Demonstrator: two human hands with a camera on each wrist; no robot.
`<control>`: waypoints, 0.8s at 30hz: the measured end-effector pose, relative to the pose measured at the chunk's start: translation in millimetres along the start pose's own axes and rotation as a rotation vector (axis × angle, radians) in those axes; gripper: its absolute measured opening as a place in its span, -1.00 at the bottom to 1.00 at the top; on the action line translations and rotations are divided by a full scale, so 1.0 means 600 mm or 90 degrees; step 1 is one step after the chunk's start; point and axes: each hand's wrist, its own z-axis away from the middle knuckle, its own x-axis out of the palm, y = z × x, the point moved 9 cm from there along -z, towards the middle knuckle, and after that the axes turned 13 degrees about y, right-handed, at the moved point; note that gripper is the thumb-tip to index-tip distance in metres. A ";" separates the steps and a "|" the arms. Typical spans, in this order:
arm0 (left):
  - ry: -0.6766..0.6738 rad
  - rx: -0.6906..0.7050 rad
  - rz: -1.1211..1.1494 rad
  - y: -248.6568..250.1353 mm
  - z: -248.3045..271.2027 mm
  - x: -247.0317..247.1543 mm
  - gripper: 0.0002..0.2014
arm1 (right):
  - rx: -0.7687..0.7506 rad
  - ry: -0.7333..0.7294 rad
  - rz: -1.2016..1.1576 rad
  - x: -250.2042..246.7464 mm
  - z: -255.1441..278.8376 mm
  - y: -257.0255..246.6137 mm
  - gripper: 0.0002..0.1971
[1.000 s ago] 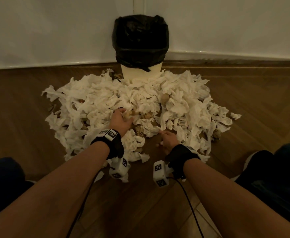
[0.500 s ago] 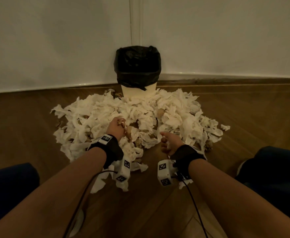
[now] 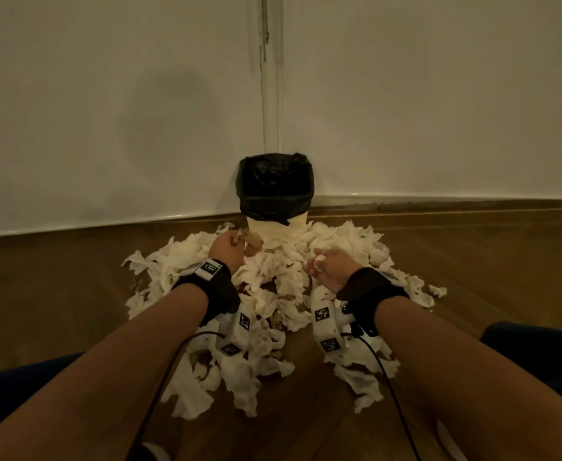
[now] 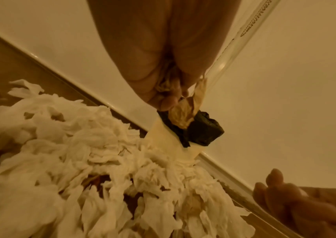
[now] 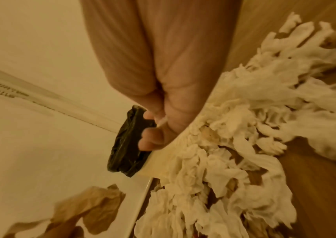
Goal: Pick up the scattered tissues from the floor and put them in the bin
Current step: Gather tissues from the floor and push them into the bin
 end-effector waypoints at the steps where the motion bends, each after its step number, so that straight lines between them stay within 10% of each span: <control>1: 0.007 0.004 -0.016 0.006 -0.005 -0.004 -0.71 | -0.018 -0.007 -0.010 0.003 0.003 -0.012 -0.47; 10: -0.028 -0.022 0.166 0.086 -0.054 0.021 -0.70 | -0.116 0.003 -0.011 -0.002 -0.024 -0.122 -0.86; 24: 0.100 0.147 0.083 0.232 -0.213 0.040 -0.75 | -0.371 0.111 0.304 0.109 -0.172 -0.306 -0.64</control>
